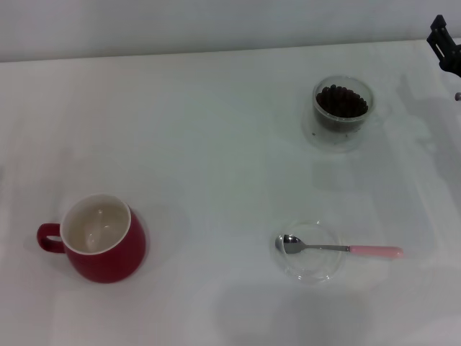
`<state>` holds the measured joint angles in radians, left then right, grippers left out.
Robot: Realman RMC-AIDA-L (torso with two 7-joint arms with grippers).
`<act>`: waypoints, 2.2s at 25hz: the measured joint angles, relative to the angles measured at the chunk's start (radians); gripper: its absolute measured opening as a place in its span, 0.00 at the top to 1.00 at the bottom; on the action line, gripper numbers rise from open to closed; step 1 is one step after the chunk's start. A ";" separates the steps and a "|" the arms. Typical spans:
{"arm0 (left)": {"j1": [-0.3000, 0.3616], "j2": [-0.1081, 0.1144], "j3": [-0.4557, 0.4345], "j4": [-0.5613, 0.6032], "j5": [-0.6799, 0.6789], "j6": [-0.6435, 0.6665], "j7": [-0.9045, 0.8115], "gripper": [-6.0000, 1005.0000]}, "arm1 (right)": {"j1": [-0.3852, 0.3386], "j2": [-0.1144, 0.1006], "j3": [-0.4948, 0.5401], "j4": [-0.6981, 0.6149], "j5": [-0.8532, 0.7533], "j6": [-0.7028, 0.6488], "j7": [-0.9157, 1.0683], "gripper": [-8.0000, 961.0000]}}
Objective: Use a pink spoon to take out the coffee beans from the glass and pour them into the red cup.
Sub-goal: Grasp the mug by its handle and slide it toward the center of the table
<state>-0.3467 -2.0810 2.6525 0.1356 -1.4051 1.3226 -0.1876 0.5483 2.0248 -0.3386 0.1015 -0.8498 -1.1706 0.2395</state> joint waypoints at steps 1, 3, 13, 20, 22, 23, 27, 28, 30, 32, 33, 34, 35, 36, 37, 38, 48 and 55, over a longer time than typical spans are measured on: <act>0.013 0.004 0.005 -0.019 0.083 0.019 -0.005 0.13 | -0.001 0.000 -0.001 0.000 0.000 0.000 0.000 0.11; 0.022 0.005 0.006 -0.032 0.126 0.030 -0.007 0.13 | -0.003 0.000 -0.001 -0.001 0.000 0.000 0.000 0.11; 0.121 0.006 0.007 -0.088 0.194 0.169 -0.068 0.13 | 0.016 0.000 0.011 -0.011 0.006 -0.001 0.002 0.11; 0.241 0.005 0.008 -0.133 0.308 0.261 -0.071 0.13 | 0.060 0.000 0.038 -0.034 0.012 0.000 0.012 0.11; 0.272 0.006 0.008 -0.157 0.362 0.279 -0.071 0.13 | 0.078 0.001 0.043 -0.035 0.012 0.004 0.012 0.11; 0.284 0.005 0.008 -0.170 0.392 0.285 -0.071 0.13 | 0.085 0.001 0.043 -0.035 0.012 0.006 0.012 0.11; 0.302 0.005 0.009 -0.207 0.506 0.291 -0.071 0.13 | 0.117 0.000 0.043 -0.037 0.012 0.008 0.013 0.11; 0.302 0.006 0.009 -0.214 0.540 0.291 -0.069 0.13 | 0.126 0.000 0.043 -0.037 0.012 0.012 0.013 0.11; 0.294 0.005 0.009 -0.226 0.598 0.284 -0.064 0.13 | 0.137 0.000 0.043 -0.037 0.013 0.022 0.013 0.11; 0.277 0.005 0.009 -0.237 0.640 0.264 -0.062 0.13 | 0.146 0.000 0.043 -0.037 0.012 0.031 0.012 0.11; 0.270 0.006 0.009 -0.239 0.645 0.256 -0.062 0.13 | 0.149 0.000 0.042 -0.036 0.012 0.034 0.012 0.11; 0.262 0.005 0.009 -0.240 0.651 0.247 -0.062 0.13 | 0.150 0.000 0.042 -0.035 0.012 0.035 0.013 0.11; 0.253 0.006 0.009 -0.242 0.657 0.236 -0.062 0.13 | 0.149 0.000 0.042 -0.035 0.012 0.035 0.013 0.11; 0.240 0.005 0.009 -0.243 0.663 0.224 -0.062 0.13 | 0.148 0.000 0.043 -0.035 0.012 0.035 0.013 0.11; 0.230 0.005 0.009 -0.243 0.669 0.215 -0.061 0.13 | 0.146 0.000 0.042 -0.035 0.012 0.035 0.013 0.11; 0.220 0.005 0.009 -0.244 0.677 0.200 -0.061 0.13 | 0.143 0.000 0.043 -0.035 0.012 0.035 0.013 0.11; 0.156 0.005 0.009 -0.246 0.758 0.138 -0.059 0.13 | 0.120 0.001 0.043 -0.029 0.012 0.025 0.013 0.11; 0.154 0.005 0.008 -0.246 0.759 0.129 -0.058 0.13 | 0.117 0.002 0.043 -0.027 0.010 0.023 0.014 0.11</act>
<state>-0.1925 -2.0755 2.6609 -0.1102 -0.6465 1.4514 -0.2457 0.6655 2.0266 -0.2960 0.0740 -0.8393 -1.1474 0.2531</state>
